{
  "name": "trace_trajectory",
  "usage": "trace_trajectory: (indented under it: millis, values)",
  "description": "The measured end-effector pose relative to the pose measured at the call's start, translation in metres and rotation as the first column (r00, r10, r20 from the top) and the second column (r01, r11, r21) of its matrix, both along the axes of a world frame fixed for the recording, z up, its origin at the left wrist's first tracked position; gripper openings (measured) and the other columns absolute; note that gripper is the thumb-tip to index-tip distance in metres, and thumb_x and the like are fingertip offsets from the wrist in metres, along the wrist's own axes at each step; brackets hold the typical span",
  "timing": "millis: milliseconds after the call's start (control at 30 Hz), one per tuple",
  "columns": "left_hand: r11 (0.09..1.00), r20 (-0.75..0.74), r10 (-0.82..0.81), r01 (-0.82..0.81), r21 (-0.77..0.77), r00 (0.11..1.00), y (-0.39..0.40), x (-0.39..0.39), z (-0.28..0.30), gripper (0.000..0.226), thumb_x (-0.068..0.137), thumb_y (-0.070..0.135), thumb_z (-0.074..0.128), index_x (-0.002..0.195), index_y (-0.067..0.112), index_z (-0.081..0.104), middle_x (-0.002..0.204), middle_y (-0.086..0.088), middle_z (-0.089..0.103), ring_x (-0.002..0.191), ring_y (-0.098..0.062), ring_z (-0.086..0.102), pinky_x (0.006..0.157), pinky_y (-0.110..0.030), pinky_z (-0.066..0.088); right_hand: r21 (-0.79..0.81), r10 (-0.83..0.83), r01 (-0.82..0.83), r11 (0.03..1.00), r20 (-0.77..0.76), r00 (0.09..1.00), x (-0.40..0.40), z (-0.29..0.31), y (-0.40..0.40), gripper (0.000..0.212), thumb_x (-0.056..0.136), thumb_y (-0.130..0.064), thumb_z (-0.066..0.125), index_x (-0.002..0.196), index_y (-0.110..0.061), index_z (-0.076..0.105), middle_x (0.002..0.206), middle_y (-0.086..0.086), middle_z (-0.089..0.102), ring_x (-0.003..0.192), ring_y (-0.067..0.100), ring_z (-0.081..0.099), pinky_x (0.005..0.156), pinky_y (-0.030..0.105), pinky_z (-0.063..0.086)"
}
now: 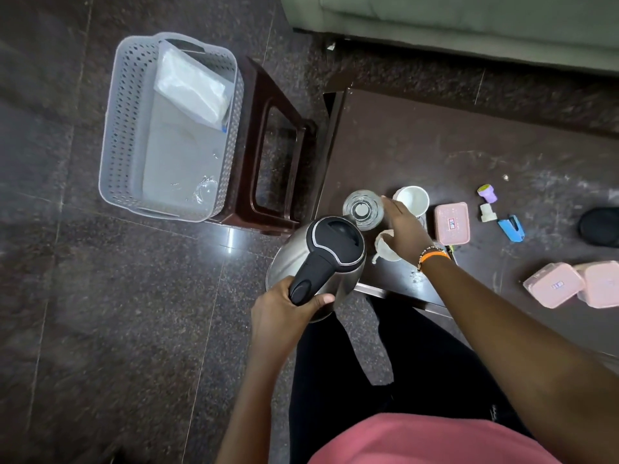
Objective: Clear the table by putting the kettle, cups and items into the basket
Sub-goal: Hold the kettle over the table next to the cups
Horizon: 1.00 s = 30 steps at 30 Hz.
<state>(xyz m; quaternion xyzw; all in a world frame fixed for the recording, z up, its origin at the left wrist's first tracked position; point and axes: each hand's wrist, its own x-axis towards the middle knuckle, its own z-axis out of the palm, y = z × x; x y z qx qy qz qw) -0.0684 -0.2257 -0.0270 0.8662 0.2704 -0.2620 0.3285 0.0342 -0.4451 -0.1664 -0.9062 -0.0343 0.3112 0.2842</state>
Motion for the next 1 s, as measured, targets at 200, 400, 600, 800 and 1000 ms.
trace_trajectory:
  millis: [200,400,600,800,1000]
  values:
    - [0.999,0.019,0.008,-0.007,-0.041,1.000,-0.008,0.007,0.000,0.071,0.048,0.082,0.060,0.067,0.014,0.054,0.051,0.006,0.050,0.052,-0.013,0.049,0.052,-0.029,0.038,-0.124,0.174,-0.169,0.978,0.032,0.984,-0.016,0.005,-0.015,0.072,0.080,-0.001,0.054,0.146,-0.011,0.027,0.149,0.009,0.036,0.132,0.029,0.039,0.106,0.041,0.040]
    - [0.997,0.026,0.040,-0.038,-0.074,0.999,-0.014,0.017,-0.006,0.046,0.053,0.071,0.069,0.054,0.028,0.051,0.040,0.012,0.047,0.046,-0.012,0.043,0.051,-0.028,0.036,-0.180,0.280,-0.275,0.944,0.002,0.960,-0.022,0.003,-0.016,0.076,0.082,-0.004,0.054,0.148,-0.009,0.018,0.152,0.010,0.028,0.135,0.031,0.032,0.110,0.039,0.035]
    - [0.995,0.016,0.042,-0.040,-0.087,0.999,-0.022,0.027,-0.012,0.042,0.056,0.065,0.072,0.050,0.030,0.049,0.038,0.016,0.048,0.045,-0.012,0.043,0.051,-0.028,0.036,-0.193,0.285,-0.290,0.937,-0.054,0.957,-0.019,0.000,-0.017,0.080,0.082,-0.003,0.054,0.149,-0.010,0.011,0.154,0.010,0.023,0.133,0.033,0.034,0.106,0.039,0.038]
    - [0.999,-0.004,0.014,-0.014,-0.040,1.000,-0.028,0.032,-0.012,0.053,0.059,0.060,0.075,0.048,0.021,0.041,0.038,0.009,0.043,0.046,-0.011,0.045,0.050,-0.026,0.033,-0.198,0.296,-0.307,0.931,-0.086,0.951,-0.016,0.000,-0.017,0.079,0.083,-0.004,0.054,0.149,-0.010,0.012,0.153,0.009,0.023,0.131,0.032,0.036,0.103,0.040,0.041]
    - [0.998,-0.020,0.034,-0.035,-0.053,0.999,-0.032,0.032,-0.016,0.054,0.059,0.059,0.076,0.046,0.020,0.041,0.035,0.014,0.045,0.044,-0.009,0.042,0.049,-0.026,0.031,-0.250,0.302,-0.311,0.917,-0.073,0.950,-0.014,0.002,-0.013,0.076,0.084,-0.006,0.054,0.149,-0.011,0.015,0.150,0.008,0.028,0.129,0.031,0.038,0.101,0.041,0.042]
